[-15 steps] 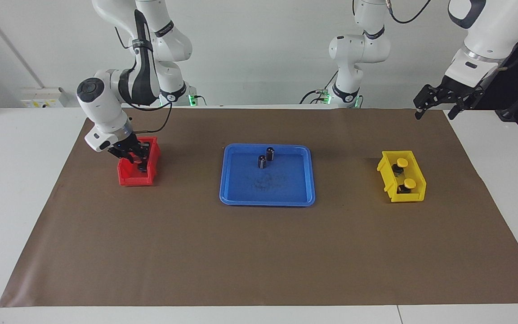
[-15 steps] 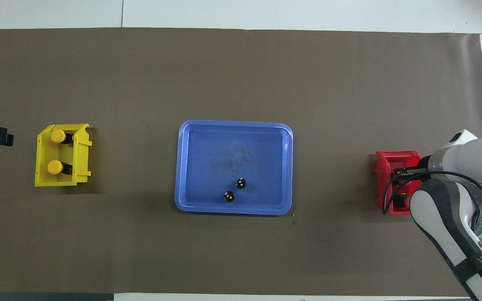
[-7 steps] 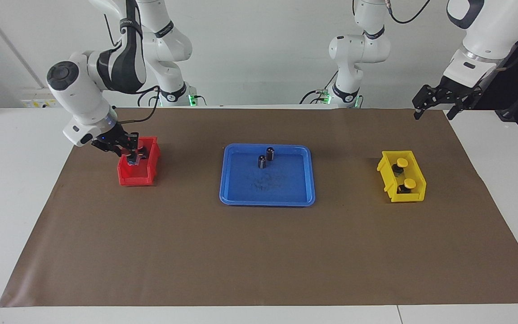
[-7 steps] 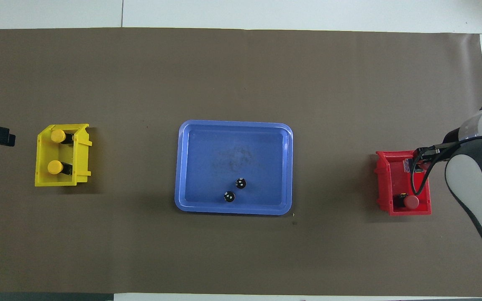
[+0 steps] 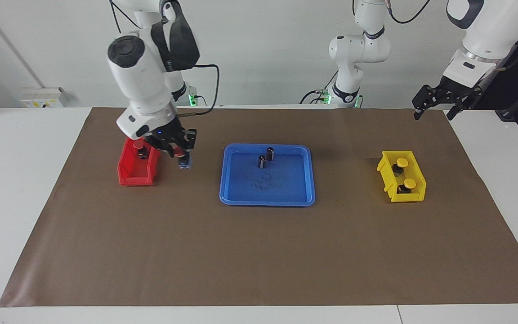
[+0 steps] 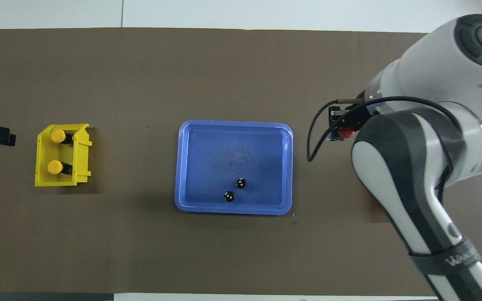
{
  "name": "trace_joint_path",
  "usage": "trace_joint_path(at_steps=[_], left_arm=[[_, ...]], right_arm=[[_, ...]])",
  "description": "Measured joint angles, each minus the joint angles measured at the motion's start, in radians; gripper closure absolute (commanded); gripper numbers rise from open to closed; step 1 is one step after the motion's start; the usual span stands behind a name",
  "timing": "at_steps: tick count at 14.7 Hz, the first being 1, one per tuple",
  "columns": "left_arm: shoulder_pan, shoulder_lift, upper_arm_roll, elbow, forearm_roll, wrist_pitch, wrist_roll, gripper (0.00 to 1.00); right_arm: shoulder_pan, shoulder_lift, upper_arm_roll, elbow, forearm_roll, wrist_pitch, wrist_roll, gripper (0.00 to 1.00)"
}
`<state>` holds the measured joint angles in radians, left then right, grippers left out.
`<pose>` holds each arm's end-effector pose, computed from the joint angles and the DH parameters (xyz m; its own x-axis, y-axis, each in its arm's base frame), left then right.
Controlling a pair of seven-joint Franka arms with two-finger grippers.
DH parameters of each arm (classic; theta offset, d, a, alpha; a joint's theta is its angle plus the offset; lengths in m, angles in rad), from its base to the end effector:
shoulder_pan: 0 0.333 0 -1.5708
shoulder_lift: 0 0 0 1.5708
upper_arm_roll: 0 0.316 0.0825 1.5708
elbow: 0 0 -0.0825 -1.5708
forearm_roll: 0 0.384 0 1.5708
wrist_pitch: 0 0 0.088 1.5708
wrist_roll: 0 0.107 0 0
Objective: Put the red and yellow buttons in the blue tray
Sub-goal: 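Carry the red button to the blue tray while the left gripper reaches the yellow bin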
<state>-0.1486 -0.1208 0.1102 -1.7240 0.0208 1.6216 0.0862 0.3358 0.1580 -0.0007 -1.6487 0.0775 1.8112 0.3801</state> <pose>0.5203 -0.0145 0.6209 0.9919 -0.1259 0.0170 -0.1257 -0.9920 -0.0090 0.5762 0.2075 0.5162 0.9978 -0.0624 -0.0244 -0.0639 -0.9954 -0.0712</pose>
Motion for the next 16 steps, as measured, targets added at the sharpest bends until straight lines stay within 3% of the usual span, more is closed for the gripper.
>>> trace_joint_path(at_steps=[3,6,10,14,15,16], left_arm=[[0.013,0.003,0.003,-0.096,0.007,0.131,0.000,0.00],[0.058,0.024,0.006,-0.170,0.007,0.245,0.021,0.01],[0.064,0.102,0.004,-0.184,0.007,0.334,0.023,0.08],[0.067,0.183,0.006,-0.188,0.007,0.411,0.023,0.23],[0.067,0.199,0.007,-0.194,0.007,0.432,0.023,0.26],[0.068,0.210,0.007,-0.205,0.007,0.459,0.023,0.27]], right_arm=[[0.152,0.110,0.001,0.049,-0.001,0.100,0.189,0.73],[0.254,0.223,-0.001,0.074,-0.015,0.177,0.266,0.73],[0.270,0.275,-0.009,0.070,-0.026,0.232,0.269,0.72],[0.270,0.276,-0.012,0.020,-0.026,0.255,0.269,0.72],[0.272,0.276,-0.012,0.005,-0.026,0.269,0.269,0.66],[0.274,0.276,-0.011,-0.011,-0.026,0.286,0.269,0.53]])
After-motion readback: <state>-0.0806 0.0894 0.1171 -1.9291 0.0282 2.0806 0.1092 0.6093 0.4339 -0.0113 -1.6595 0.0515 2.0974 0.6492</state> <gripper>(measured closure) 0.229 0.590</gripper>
